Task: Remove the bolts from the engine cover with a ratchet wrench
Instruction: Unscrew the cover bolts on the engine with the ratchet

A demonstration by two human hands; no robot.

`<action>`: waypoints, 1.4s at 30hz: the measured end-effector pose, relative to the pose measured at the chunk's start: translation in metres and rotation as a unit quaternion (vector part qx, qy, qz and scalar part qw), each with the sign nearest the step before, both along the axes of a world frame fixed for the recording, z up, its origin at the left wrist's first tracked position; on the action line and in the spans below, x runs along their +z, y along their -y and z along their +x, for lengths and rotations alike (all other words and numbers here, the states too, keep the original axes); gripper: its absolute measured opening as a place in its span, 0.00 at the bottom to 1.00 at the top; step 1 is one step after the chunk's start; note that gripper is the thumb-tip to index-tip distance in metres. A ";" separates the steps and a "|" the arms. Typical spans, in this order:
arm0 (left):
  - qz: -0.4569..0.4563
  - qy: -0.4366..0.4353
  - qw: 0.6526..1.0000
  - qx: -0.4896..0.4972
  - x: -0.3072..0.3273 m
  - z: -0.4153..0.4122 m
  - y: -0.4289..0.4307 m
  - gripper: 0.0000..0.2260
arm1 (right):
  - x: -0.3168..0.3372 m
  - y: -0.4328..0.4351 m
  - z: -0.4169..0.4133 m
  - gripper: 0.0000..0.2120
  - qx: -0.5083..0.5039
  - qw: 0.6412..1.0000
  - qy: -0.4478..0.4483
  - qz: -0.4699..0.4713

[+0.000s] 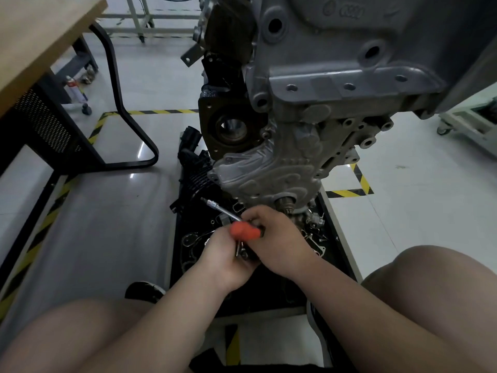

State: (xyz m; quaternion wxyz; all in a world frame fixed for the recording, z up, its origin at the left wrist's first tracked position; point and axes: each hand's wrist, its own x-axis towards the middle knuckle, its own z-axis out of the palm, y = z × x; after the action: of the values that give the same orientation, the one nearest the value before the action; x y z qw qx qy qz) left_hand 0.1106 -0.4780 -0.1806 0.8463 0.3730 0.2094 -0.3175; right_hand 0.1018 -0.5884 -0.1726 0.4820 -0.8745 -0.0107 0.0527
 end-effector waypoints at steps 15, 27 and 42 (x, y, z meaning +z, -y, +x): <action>0.129 0.126 0.980 -0.087 -0.006 -0.004 -0.002 0.19 | 0.005 0.026 0.000 0.07 -0.072 0.992 0.002 0.100; 0.027 -0.014 0.997 0.077 0.001 0.024 -0.019 0.10 | 0.015 0.030 -0.012 0.09 -0.114 0.959 -0.075 0.247; 0.127 0.029 0.979 0.155 -0.018 0.037 -0.028 0.09 | 0.016 0.026 -0.027 0.09 -0.106 0.960 -0.134 0.223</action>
State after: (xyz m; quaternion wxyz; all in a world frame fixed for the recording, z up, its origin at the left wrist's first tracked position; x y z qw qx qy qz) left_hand 0.1474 -0.4501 -0.1990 0.8364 0.4501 0.2784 -0.1426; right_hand 0.0746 -0.6146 -0.1565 0.6647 -0.7259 0.1349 0.1140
